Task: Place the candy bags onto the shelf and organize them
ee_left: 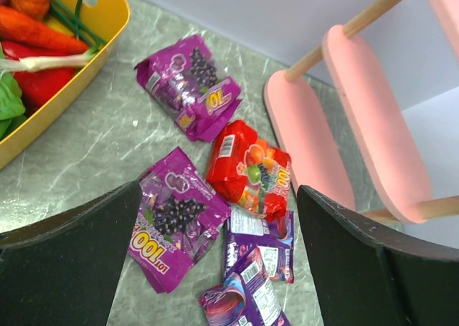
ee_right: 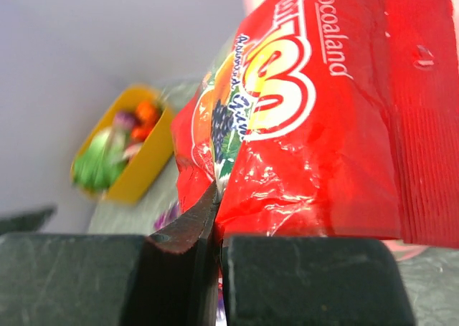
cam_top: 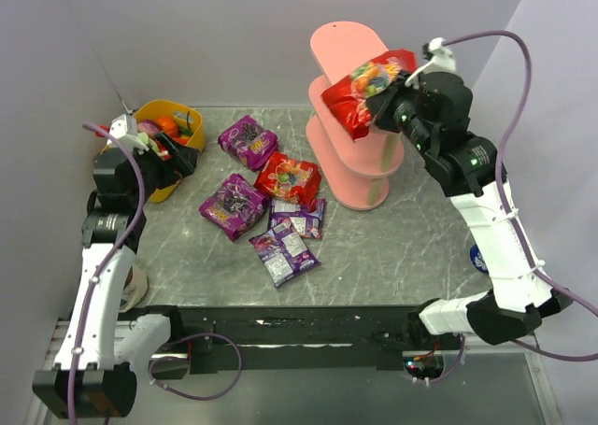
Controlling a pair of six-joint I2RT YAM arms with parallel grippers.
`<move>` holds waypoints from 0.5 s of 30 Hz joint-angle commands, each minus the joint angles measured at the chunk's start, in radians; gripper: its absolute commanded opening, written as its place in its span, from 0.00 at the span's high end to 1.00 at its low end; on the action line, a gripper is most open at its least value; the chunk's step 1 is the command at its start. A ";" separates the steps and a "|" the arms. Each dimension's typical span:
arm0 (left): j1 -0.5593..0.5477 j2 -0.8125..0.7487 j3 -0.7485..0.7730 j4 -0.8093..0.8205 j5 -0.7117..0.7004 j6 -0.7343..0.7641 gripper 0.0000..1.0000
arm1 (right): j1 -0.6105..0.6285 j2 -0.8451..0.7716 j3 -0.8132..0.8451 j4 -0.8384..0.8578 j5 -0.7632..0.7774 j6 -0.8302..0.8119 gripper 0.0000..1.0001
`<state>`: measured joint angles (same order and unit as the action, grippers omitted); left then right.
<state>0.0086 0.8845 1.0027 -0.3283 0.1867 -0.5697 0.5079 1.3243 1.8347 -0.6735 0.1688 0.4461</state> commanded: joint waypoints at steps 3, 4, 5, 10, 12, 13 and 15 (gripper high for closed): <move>-0.001 0.082 0.060 -0.021 0.040 -0.012 0.04 | -0.084 0.036 0.067 0.175 0.100 0.144 1.00; -0.001 0.088 0.057 -0.020 0.043 -0.015 0.04 | -0.097 0.052 0.075 0.186 0.103 0.154 1.00; -0.001 0.094 0.057 -0.018 0.048 -0.019 0.04 | -0.104 0.071 0.099 0.199 0.101 0.158 1.00; -0.001 0.125 0.056 0.005 0.056 -0.029 0.04 | -0.144 0.237 0.208 0.204 0.086 0.224 1.00; -0.001 0.137 0.062 0.008 0.053 -0.025 0.04 | -0.163 0.309 0.265 0.209 0.069 0.256 0.96; -0.001 0.143 0.068 0.006 0.051 -0.024 0.04 | -0.169 0.334 0.282 0.212 0.063 0.267 0.95; -0.001 0.159 0.080 0.003 0.050 -0.022 0.04 | -0.180 0.398 0.339 0.203 0.078 0.307 0.91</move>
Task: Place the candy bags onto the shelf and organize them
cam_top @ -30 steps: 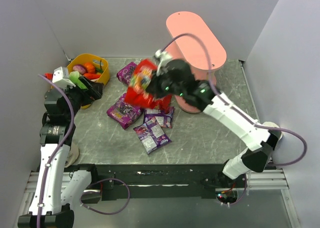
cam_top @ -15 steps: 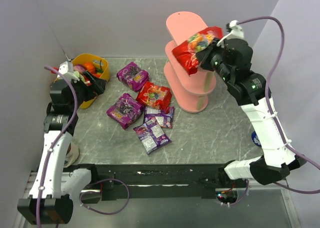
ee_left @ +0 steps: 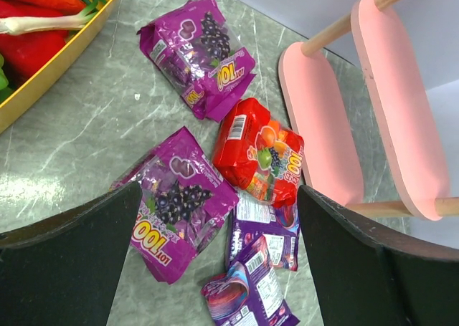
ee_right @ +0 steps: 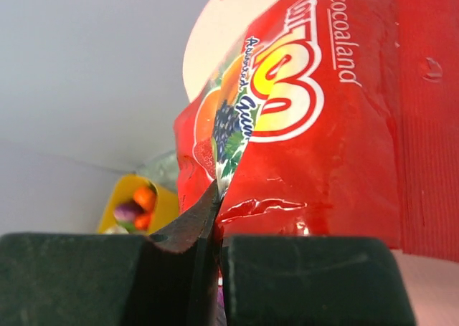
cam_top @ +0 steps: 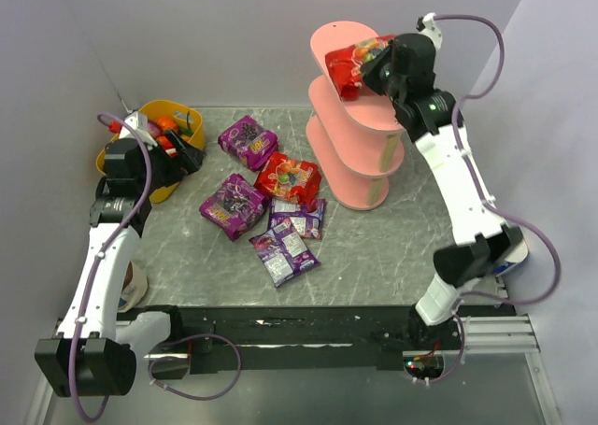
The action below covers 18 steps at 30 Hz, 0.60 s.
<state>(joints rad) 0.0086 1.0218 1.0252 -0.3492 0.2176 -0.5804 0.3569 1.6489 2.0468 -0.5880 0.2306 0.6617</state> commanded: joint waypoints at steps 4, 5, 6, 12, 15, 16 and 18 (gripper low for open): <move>-0.001 0.041 0.059 0.033 0.031 -0.018 0.04 | -0.053 0.159 0.174 0.169 -0.016 0.141 0.83; -0.001 0.044 0.058 0.038 0.031 -0.021 0.04 | -0.059 0.181 0.212 0.168 -0.037 0.148 0.82; -0.001 0.050 0.058 0.038 0.034 -0.022 0.04 | -0.068 0.228 0.237 0.159 -0.071 0.171 0.82; -0.001 0.076 0.064 0.039 0.034 -0.019 0.04 | -0.131 0.324 0.280 0.169 -0.198 0.248 0.74; -0.001 0.092 0.072 0.038 0.032 -0.015 0.04 | -0.145 0.342 0.247 0.203 -0.226 0.266 0.64; -0.001 0.096 0.073 0.038 0.035 -0.013 0.04 | -0.150 0.354 0.253 0.200 -0.226 0.275 0.61; -0.001 0.107 0.081 0.038 0.039 -0.010 0.04 | -0.165 0.396 0.289 0.166 -0.293 0.305 0.56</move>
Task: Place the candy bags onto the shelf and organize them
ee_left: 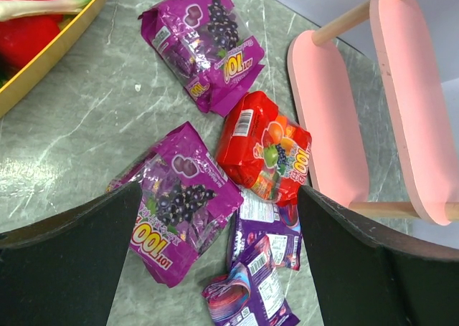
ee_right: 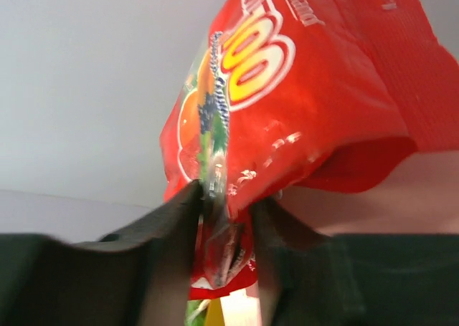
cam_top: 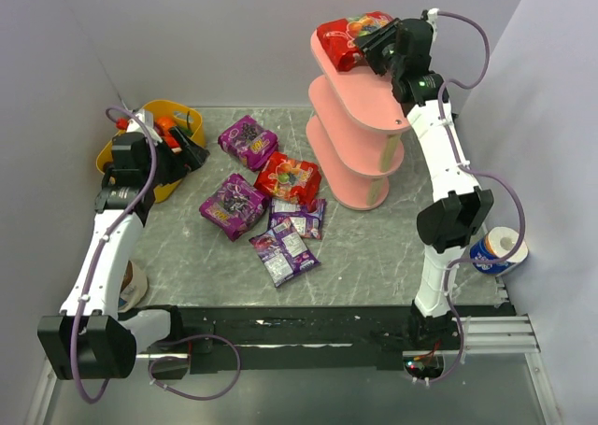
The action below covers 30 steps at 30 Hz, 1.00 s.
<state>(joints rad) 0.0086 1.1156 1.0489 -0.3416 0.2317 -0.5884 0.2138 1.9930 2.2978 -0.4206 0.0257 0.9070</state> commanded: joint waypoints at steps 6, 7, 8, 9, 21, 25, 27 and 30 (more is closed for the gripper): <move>-0.001 0.023 0.057 0.030 0.026 0.004 0.04 | -0.027 0.024 -0.017 0.025 -0.107 0.067 0.42; -0.001 0.023 0.056 0.032 0.027 0.002 0.04 | -0.027 0.018 -0.027 0.025 -0.106 0.067 0.40; -0.001 0.023 0.054 0.033 0.029 0.001 0.04 | -0.028 0.010 -0.037 0.023 -0.102 0.064 0.39; -0.001 0.020 0.051 0.035 0.029 0.001 0.04 | -0.028 0.000 -0.038 0.019 -0.098 0.059 0.37; -0.001 0.015 0.051 0.039 0.035 0.004 0.04 | -0.028 -0.092 -0.043 -0.017 -0.066 -0.002 0.20; -0.001 0.009 0.049 0.046 0.029 0.006 0.04 | -0.027 -0.137 -0.075 -0.043 -0.055 -0.010 0.19; -0.001 0.003 0.049 0.047 0.026 0.007 0.04 | -0.025 -0.175 -0.099 -0.038 -0.047 -0.016 0.19; -0.001 -0.002 0.049 0.050 0.026 0.010 0.04 | -0.024 -0.227 -0.139 -0.015 -0.032 -0.037 0.22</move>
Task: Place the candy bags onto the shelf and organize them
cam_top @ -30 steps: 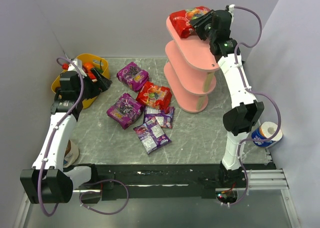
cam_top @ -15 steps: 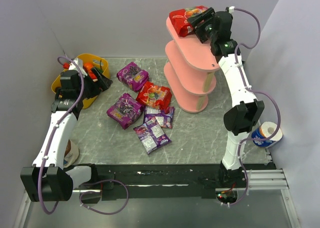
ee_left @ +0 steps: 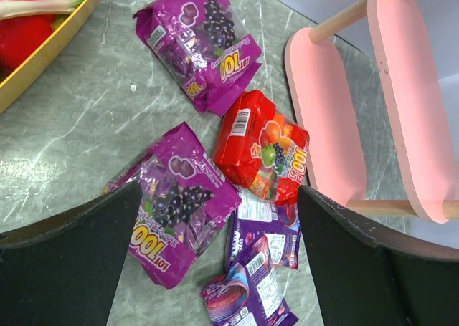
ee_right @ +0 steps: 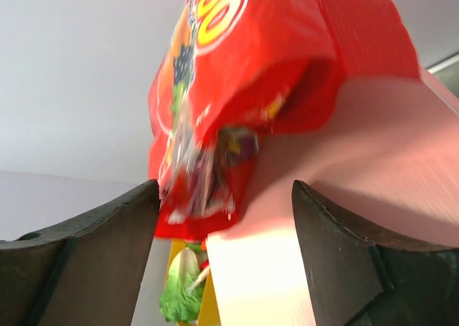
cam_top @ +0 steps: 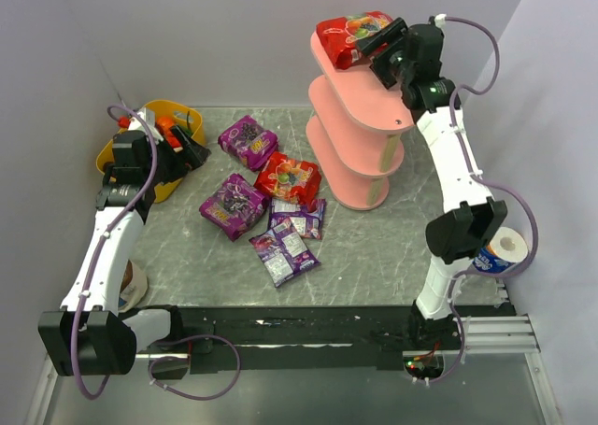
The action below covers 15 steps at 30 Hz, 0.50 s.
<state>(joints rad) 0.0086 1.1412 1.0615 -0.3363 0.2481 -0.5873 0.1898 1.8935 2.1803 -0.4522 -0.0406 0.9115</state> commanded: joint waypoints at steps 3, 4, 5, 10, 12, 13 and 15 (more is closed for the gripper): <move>-0.001 -0.029 0.034 0.048 0.013 0.009 0.04 | 0.000 -0.165 -0.059 0.075 0.018 -0.077 0.32; -0.001 -0.029 0.032 0.049 0.014 0.007 0.04 | 0.002 -0.172 -0.079 0.117 0.013 -0.083 0.35; -0.002 -0.029 0.031 0.051 0.017 0.007 0.04 | 0.002 -0.183 -0.088 0.145 0.005 -0.097 0.36; -0.001 -0.028 0.029 0.054 0.019 0.004 0.04 | 0.002 -0.136 -0.042 0.271 -0.082 -0.108 0.43; -0.001 -0.028 0.029 0.054 0.017 0.003 0.04 | 0.003 -0.073 0.008 0.273 -0.087 -0.102 0.43; -0.001 -0.026 0.029 0.056 0.019 0.003 0.04 | 0.003 -0.048 0.063 0.274 -0.091 -0.099 0.43; -0.001 -0.024 0.029 0.057 0.019 0.001 0.04 | 0.003 0.027 0.107 0.288 -0.093 -0.099 0.43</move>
<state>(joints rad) 0.0086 1.1400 1.0615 -0.3180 0.2493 -0.5873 0.1909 1.8107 2.1780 -0.2508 -0.1013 0.8280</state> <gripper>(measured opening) 0.961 0.568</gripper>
